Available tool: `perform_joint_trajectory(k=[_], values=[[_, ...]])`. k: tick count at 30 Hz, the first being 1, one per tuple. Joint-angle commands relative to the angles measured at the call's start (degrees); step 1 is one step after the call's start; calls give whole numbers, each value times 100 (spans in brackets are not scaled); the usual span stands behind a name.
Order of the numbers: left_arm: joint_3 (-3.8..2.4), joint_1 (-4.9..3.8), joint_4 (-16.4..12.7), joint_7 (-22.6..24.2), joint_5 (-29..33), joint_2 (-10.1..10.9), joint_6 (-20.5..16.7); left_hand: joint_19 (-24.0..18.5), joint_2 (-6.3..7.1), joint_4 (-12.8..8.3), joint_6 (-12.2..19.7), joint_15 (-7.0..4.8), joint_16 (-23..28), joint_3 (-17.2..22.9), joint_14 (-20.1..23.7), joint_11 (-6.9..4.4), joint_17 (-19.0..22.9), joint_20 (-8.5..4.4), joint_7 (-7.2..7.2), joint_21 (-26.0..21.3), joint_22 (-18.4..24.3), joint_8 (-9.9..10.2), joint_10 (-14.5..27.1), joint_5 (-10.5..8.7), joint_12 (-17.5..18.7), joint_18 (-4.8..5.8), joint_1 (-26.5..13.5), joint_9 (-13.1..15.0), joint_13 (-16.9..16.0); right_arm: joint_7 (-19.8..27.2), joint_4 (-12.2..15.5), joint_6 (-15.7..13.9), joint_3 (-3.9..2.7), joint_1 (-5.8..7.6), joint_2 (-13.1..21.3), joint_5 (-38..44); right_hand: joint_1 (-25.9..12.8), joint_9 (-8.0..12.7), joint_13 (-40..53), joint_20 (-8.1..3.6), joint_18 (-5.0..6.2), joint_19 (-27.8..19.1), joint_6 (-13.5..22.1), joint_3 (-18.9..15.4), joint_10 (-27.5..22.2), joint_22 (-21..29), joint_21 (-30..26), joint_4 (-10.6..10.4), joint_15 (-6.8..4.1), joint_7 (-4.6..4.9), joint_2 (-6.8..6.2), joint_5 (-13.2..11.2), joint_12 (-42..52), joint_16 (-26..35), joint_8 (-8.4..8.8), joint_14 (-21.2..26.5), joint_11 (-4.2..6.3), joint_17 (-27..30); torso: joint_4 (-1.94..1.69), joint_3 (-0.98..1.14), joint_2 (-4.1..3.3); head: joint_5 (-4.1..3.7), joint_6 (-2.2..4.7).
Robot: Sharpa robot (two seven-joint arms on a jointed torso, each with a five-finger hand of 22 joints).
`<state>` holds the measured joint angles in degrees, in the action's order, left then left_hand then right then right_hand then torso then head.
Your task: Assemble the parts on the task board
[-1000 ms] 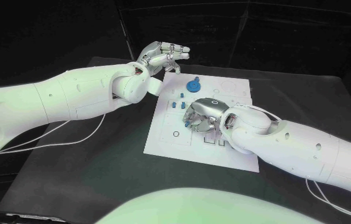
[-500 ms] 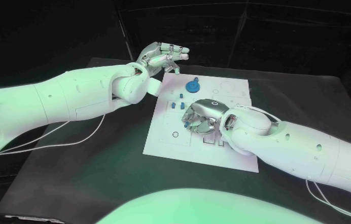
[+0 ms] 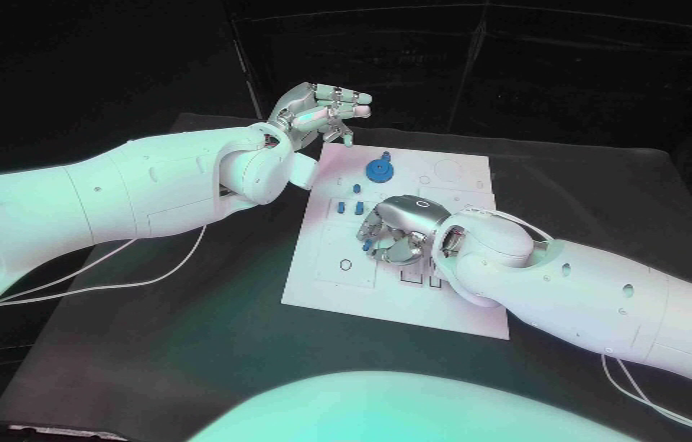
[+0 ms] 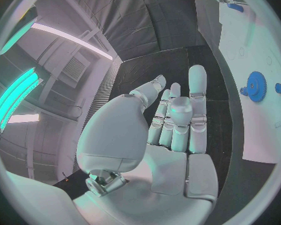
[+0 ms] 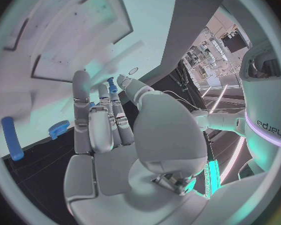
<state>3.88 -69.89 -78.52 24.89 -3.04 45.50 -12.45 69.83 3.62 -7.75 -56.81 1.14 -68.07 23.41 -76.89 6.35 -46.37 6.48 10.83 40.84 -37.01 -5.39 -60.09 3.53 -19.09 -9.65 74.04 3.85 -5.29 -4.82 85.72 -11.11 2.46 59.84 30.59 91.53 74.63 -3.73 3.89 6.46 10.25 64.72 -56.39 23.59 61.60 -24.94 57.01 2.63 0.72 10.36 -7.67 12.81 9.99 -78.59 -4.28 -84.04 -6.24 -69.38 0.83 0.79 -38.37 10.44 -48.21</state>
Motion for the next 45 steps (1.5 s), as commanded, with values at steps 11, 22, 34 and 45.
perform_joint_trajectory(k=[11,22,34,45], values=[[-3,-10,4,6,4,4,81,13,-33,-12,38,3,-25,-7,-30,-2,12,27,8,14,-10,-40,57,-19,-44,-80,32,5,-9,19,77,-149,0,-8,14,-30,26,-19,16,22,37,13,13,-45,31,7,-29,17,26,-13,49,3,87,-42,5,-209,12,-12,-6,0,0,-6,-10],[-3,-10,4,0,4,9,85,13,-33,-12,38,3,-25,-7,-30,-2,12,27,8,14,-10,-40,57,-19,-44,-80,32,5,-9,-19,136,-300,0,-19,35,52,55,-23,20,18,38,17,-2,-39,57,7,-26,31,20,-15,66,25,114,-50,-6,-212,20,-24,-1,0,-3,-8,-8],[-3,-10,0,-5,4,18,87,12,-34,-14,40,3,-24,-6,-28,-1,15,27,9,15,-11,-42,62,-19,-47,-80,36,5,-9,-141,131,-503,-1,-23,82,214,46,-11,4,23,34,12,78,-80,-41,13,-30,42,35,8,23,36,101,-49,29,-205,-8,-19,-5,1,-1,-17,1],[-3,-10,-11,-19,4,75,76,11,-31,-16,48,4,-26,-8,-26,2,15,28,11,15,-11,-43,72,-20,-50,-80,35,4,-9,-242,657,-610,-6,-14,626,208,78,-15,-11,42,32,7,128,-126,-194,18,-33,87,59,26,-22,39,76,-31,29,-192,-39,20,14,-6,12,-68,91]])
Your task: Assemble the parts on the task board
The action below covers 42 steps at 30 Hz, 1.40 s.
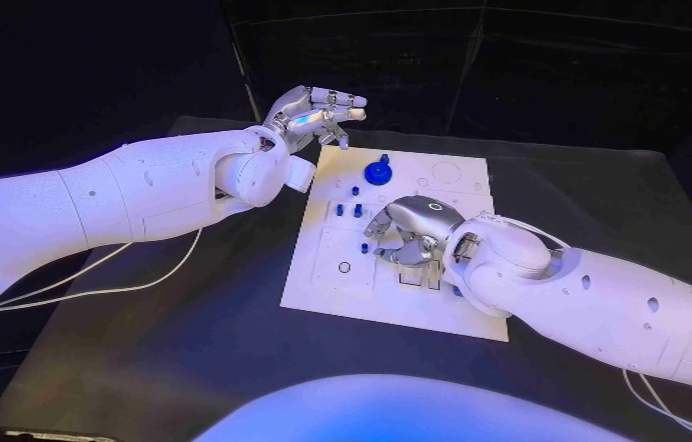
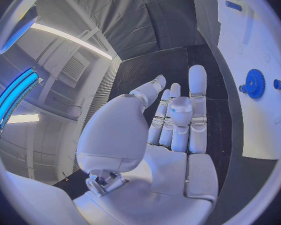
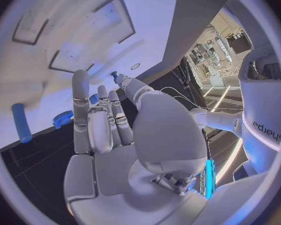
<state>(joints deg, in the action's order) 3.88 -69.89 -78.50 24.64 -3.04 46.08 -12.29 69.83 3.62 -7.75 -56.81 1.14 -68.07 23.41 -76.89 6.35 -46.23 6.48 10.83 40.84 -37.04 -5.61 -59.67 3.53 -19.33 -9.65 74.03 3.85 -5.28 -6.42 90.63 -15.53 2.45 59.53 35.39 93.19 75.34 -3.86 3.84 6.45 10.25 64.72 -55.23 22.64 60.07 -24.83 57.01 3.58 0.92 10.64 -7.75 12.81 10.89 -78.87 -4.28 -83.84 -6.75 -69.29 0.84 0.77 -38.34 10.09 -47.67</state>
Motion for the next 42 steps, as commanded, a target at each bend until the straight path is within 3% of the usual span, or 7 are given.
perform_joint_trajectory(k=[1,7,8,15,20,35,42], values=[[-3,-10,-16,4,4,26,59,10,-30,-16,52,5,-31,-9,-27,4,-7,28,13,15,-8,-21,35,-21,-27,-80,35,4,-9,-105,254,-179,-6,27,238,28,6,-3,-5,44,32,7,7,-33,-40,8,-33,-10,40,-3,-12,41,-11,-3,25,-213,12,12,13,-4,9,-44,45],[-3,-10,-24,6,4,56,66,10,-30,-16,52,5,-31,-9,-27,4,-7,28,13,15,-8,-21,35,-21,-27,-80,35,4,-9,-434,584,-182,-18,219,675,-382,-42,-16,7,49,35,4,-47,-60,5,12,-35,-62,38,-5,40,65,47,20,-9,-203,22,58,38,2,17,-153,119],[-2,-10,-26,8,4,63,71,10,-29,-16,53,5,-29,-10,-26,4,-2,28,13,15,-9,-22,37,-21,-28,-80,34,4,-9,-548,628,-166,-23,315,800,-491,-65,-13,4,51,35,-3,-34,-79,-10,15,-39,-76,40,-5,29,67,49,40,-3,-194,18,95,27,-2,17,-239,165],[0,-9,-16,14,4,76,87,9,-26,-14,59,7,-19,-15,-17,7,23,30,15,15,-9,-23,44,-22,-31,-80,28,3,-8,-720,659,5,-32,616,1128,-719,-57,14,-24,75,32,-60,167,-190,-332,49,-95,-80,68,10,-4,-5,-38,196,67,-121,-23,350,23,3,17,-432,273],[1,-8,-12,14,4,74,95,9,-26,-14,59,7,-19,-15,-17,7,23,30,15,15,-9,-23,44,-22,-31,-80,28,3,-8,-755,574,210,-33,710,1203,-665,-1,12,-16,102,35,-98,338,-345,-572,92,-159,-67,94,33,5,-45,-58,277,67,-94,-54,467,11,-4,5,-565,346],[2,-6,17,13,4,31,117,9,-26,-14,59,7,-19,-15,-17,7,23,30,15,15,-9,-23,44,-22,-31,-80,28,3,-8,-743,199,884,-32,746,947,-225,41,1,-4,107,38,-99,340,-455,-609,115,-187,-60,93,19,12,-59,-6,297,48,-95,-47,501,-13,-11,5,-630,358],[2,-6,22,12,4,32,119,9,-26,-14,59,7,-19,-15,-17,7,23,30,15,15,-9,-23,44,-22,-31,-80,28,3,-8,-775,81,1121,-30,745,825,-275,90,-11,7,97,40,-96,288,-510,-538,133,-208,-63,80,11,82,-39,89,310,19,-96,-33,519,13,3,6,-624,344]])
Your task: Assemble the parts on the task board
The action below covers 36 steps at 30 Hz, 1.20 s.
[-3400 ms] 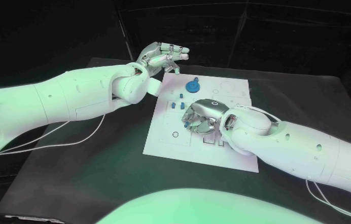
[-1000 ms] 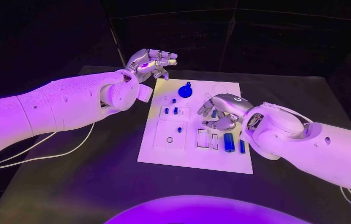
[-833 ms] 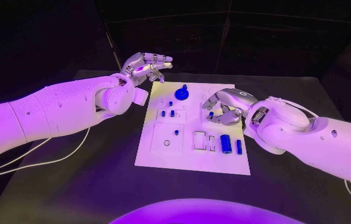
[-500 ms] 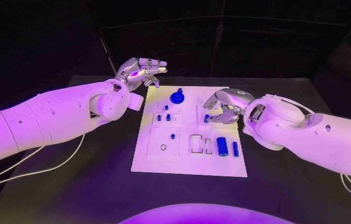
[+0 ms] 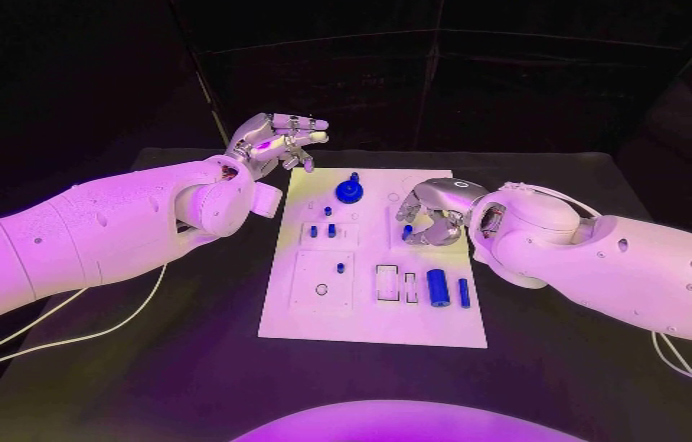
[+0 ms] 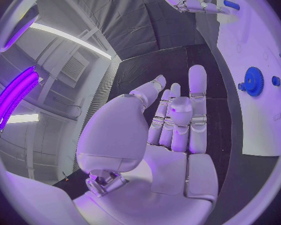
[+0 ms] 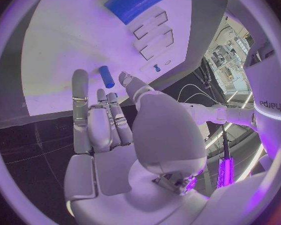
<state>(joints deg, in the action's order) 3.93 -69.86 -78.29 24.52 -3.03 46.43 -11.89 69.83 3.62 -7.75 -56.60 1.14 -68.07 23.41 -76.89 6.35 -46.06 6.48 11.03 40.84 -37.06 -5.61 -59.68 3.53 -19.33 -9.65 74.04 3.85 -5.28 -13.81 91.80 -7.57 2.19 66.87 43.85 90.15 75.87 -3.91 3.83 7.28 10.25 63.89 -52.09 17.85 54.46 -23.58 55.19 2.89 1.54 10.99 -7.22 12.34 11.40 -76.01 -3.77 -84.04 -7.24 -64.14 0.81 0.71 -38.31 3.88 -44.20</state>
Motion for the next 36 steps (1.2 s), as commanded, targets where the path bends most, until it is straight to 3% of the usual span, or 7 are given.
perform_joint_trajectory(k=[1,6,19,25,36], values=[[-2,-9,1,23,4,-4,79,9,-26,-14,38,7,-18,-15,-17,7,6,30,-5,15,-6,-23,45,-22,-31,-80,28,3,-8,-55,-60,331,-3,11,-36,25,52,-9,8,11,41,-9,-44,-32,44,11,-26,5,15,-24,55,13,62,24,-39,-78,18,4,13,2,6,-10,-4],[-2,-9,0,22,4,-9,82,9,-26,-14,38,7,-18,-15,-17,7,6,30,-5,15,-6,-23,45,-22,-31,-80,28,3,-8,-117,-122,349,-2,10,-84,10,151,-21,-3,-5,41,16,-162,63,129,16,-19,12,0,-32,213,-92,141,19,-87,-90,32,-4,7,0,-1,-15,-15],[-2,-9,1,26,3,-16,85,3,-28,-13,45,11,-11,-17,-5,8,25,33,-4,14,-7,-30,56,-21,-41,-79,26,4,-9,-165,-256,422,0,7,-207,-19,205,-40,-3,-78,44,70,-516,392,648,4,35,2,-82,-77,333,-129,329,-10,-214,-118,133,-46,16,4,2,-12,-47],[-2,-9,-1,25,3,-16,87,3,-28,-13,45,11,-11,-17,-5,8,25,33,-4,14,-7,-30,56,-21,-41,-79,26,4,-9,-126,-324,410,1,4,-266,-20,212,-41,20,-124,45,81,-660,541,935,-2,56,7,-139,-140,356,-188,422,-8,-259,-123,213,-39,17,5,1,-9,-54],[-2,-9,-3,5,3,-20,136,1,-33,-10,48,12,-14,-17,-4,10,21,34,-2,13,-7,-33,60,-21,-46,-79,24,4,-9,-55,-407,199,2,-4,-352,-22,409,-30,39,-206,40,90,-813,938,1162,-33,119,175,-209,-191,470,-377,460,-64,-296,-155,280,-132,17,3,7,-6,-65]])
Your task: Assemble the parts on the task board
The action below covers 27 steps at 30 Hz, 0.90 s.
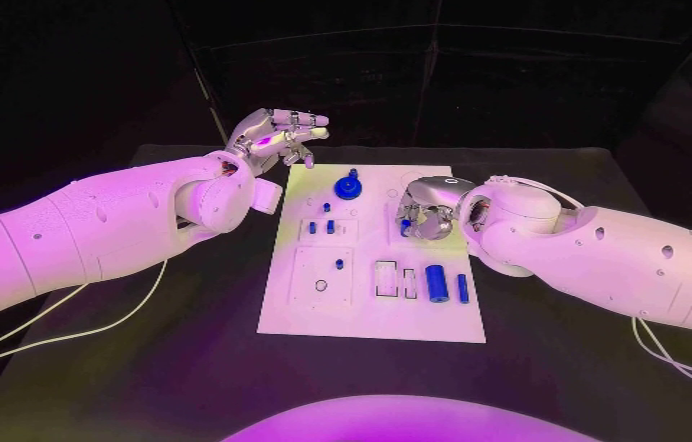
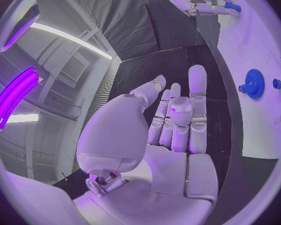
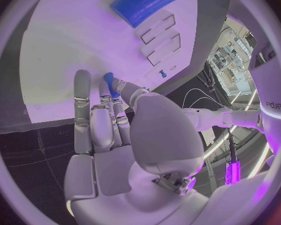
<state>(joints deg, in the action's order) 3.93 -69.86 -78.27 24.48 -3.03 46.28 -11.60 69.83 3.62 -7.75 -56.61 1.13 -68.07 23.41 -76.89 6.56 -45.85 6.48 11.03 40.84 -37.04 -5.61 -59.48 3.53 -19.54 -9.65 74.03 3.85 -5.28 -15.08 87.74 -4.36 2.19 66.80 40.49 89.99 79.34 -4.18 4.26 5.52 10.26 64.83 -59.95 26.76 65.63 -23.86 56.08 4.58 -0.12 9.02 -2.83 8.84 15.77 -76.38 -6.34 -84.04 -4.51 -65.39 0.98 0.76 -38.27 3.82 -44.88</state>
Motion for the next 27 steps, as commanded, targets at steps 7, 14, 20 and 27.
perform_joint_trajectory(k=[7,14,20,27], values=[[-2,-8,-9,8,3,3,133,-10,-63,-4,22,11,-17,-8,10,-20,9,36,-23,11,-10,-69,54,-20,-50,-81,28,13,-10,94,92,-353,1,1,56,7,65,10,0,-35,36,-8,-17,149,62,-23,59,54,-40,19,10,-28,19,-39,-20,-159,-3,-26,8,2,9,7,13],[-2,-8,0,13,3,3,141,-12,-67,-4,15,9,-17,-7,13,-23,12,36,-26,11,-10,-77,56,-20,-56,-82,29,15,-11,144,303,-616,-1,3,204,-1,24,12,2,-32,34,-11,-25,169,68,-31,72,50,-36,21,-15,-37,18,-37,-18,-158,-6,-21,4,8,9,4,30],[-2,-8,31,18,3,-1,139,-12,-67,-4,15,9,-17,-7,13,-23,12,36,-26,11,-10,-77,56,-20,-56,-82,29,15,-11,228,608,-852,-11,9,428,-278,2,13,1,-31,34,-15,-30,187,68,-34,78,45,-35,20,-21,-27,14,-39,-18,-158,-5,-25,-1,0,11,-17,54],[-2,-7,33,17,3,-3,140,-13,-69,-4,12,8,-19,-8,14,-24,12,36,-28,10,-11,-83,58,-20,-61,-83,29,15,-11,454,911,-1098,-152,15,572,-854,-46,16,-2,-27,34,-24,-33,221,59,-39,86,28,-32,21,-29,-8,1,-27,-12,-152,-8,-4,1,-4,-1,-11,59]])
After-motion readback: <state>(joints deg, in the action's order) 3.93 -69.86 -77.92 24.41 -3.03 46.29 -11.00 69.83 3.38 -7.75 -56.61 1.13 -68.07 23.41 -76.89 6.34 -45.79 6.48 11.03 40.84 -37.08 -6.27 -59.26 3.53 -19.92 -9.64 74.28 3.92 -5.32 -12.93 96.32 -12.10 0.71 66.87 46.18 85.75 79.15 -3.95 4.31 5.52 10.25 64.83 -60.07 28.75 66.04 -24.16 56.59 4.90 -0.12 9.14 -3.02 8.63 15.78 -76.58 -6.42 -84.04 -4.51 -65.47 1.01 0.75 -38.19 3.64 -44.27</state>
